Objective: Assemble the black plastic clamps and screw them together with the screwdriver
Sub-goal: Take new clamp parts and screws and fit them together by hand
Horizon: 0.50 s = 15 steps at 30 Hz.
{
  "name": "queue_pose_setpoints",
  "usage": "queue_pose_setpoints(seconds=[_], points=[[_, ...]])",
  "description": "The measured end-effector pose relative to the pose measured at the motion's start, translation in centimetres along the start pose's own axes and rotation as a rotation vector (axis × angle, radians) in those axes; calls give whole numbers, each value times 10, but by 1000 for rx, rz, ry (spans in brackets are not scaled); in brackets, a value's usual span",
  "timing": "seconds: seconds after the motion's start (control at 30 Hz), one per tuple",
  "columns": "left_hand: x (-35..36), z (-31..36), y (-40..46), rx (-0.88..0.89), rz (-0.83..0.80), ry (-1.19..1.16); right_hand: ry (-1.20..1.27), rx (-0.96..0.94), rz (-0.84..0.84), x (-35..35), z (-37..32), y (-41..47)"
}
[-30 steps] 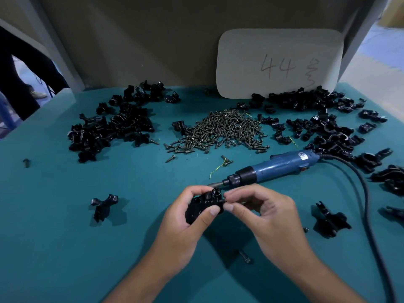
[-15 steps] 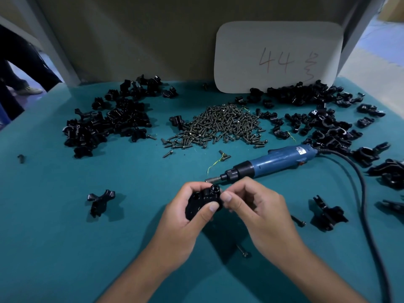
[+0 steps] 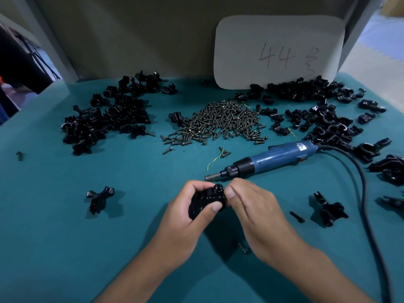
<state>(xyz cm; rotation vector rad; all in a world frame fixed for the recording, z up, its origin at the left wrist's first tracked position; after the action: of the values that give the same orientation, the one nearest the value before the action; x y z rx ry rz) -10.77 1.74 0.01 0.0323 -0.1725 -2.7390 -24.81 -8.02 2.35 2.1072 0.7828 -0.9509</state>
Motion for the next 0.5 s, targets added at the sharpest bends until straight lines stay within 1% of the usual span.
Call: queue_pose_setpoints(seconds=[0.07, 0.1, 0.13, 0.2, 0.27, 0.33, 0.4, 0.5], points=[[1, 1, 1, 1, -15, -1, 95, 94, 2, -1, 0, 2], [1, 1, 1, -1, -18, -5, 124, 106, 5, -1, 0, 1], [0, 1, 2, -5, -14, -12, 140, 99, -2, -2, 0, 1], [-1, 1, 1, -10, 3, -24, 123, 51, -68, -7, 1, -2], [-2, 2, 1, -14, 1, -25, 15, -33, -151, -12, 4, -2], [0, 2, 1, -16, -24, -15, -60, -86, -195, -15, 7, 0], [1, 3, 0, -3, -46, 0, -46, -78, -223, -17, 8, 2], [1, 4, -1, 8, -60, -10, 63, -10, -236, -16, 7, 1]])
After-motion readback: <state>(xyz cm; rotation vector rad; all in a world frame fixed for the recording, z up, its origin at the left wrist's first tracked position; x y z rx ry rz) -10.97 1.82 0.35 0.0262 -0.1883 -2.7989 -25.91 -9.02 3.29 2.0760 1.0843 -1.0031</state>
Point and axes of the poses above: each hand's wrist, its own y-axis towards the middle knuckle, its own x-axis out of the palm, z = x × y, the point moved 1 cm from there along y, towards the middle knuckle, and after that the axes turned 9 degrees about -y, right-handed, at the moved point
